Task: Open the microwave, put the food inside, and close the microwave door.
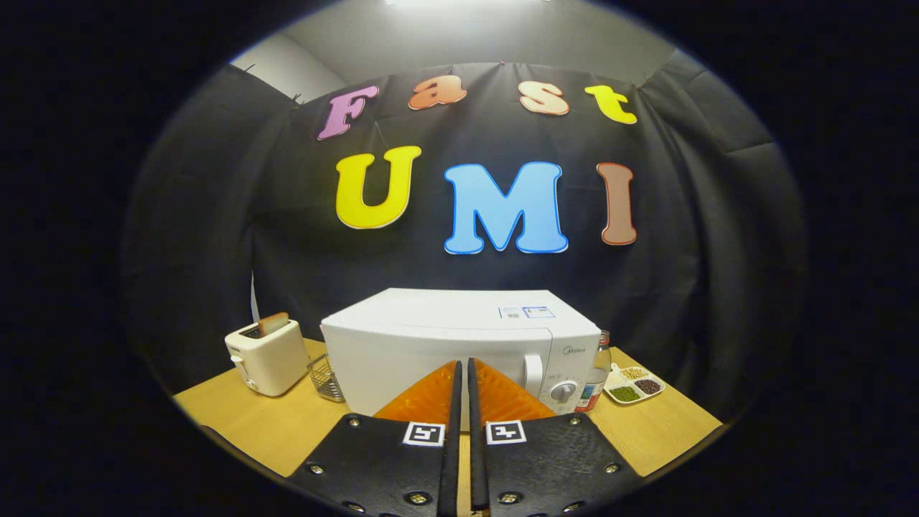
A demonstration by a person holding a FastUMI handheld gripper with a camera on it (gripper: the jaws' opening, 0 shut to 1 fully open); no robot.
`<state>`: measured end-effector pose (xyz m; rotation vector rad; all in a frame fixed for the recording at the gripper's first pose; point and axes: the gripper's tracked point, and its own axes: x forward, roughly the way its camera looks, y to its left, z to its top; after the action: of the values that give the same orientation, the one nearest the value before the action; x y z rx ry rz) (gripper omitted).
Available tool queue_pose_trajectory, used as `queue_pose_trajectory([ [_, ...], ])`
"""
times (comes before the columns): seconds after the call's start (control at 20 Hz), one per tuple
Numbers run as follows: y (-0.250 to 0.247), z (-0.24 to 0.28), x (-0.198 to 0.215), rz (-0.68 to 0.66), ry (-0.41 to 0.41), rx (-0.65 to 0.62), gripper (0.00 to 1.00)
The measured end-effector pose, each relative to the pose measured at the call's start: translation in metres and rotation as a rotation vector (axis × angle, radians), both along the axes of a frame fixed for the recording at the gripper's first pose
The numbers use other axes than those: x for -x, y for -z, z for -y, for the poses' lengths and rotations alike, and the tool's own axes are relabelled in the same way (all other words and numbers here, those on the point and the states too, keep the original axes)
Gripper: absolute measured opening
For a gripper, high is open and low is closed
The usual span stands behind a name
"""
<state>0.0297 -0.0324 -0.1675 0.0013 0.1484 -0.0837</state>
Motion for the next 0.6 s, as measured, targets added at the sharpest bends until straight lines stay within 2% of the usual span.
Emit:
queue_pose_trajectory([
  [0.3,-0.089,-0.020,0.026,0.079,-0.010,0.009,0.10],
  [0.6,-0.138,-0.041,0.033,0.093,-0.038,0.000,0.12],
])
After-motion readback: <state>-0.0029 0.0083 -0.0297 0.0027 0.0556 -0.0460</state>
